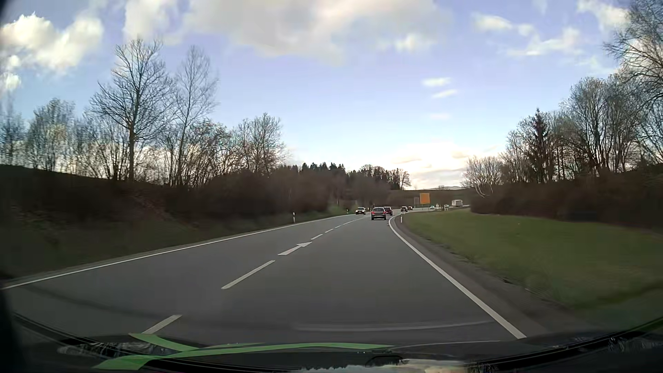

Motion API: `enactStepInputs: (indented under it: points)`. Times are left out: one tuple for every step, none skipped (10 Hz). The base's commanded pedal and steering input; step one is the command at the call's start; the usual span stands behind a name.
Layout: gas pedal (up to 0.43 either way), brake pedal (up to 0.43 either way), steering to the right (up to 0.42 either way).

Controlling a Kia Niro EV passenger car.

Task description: Follow the waypoints while adhering to traffic rules and regulations

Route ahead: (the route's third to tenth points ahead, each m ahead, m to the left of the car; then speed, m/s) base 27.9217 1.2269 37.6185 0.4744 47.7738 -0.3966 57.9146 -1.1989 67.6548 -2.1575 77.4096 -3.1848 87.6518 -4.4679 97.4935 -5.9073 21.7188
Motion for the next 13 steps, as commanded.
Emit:
enactStepInputs:
  points:
    - [0.118,0.0,0.007]
    - [0.11,0.0,0.008]
    - [0.11,0.0,0.008]
    - [0.098,0.0,0.008]
    - [0.087,0.0,0.008]
    - [0.079,0.0,0.008]
    - [0.079,0.0,0.008]
    - [0.059,0.0,0.008]
    - [0.059,0.0,0.008]
    - [0.047,0.0,0.008]
    - [0.047,0.0,0.008]
    - [0.039,0.0,0.008]
    - [0.039,0.0,0.008]
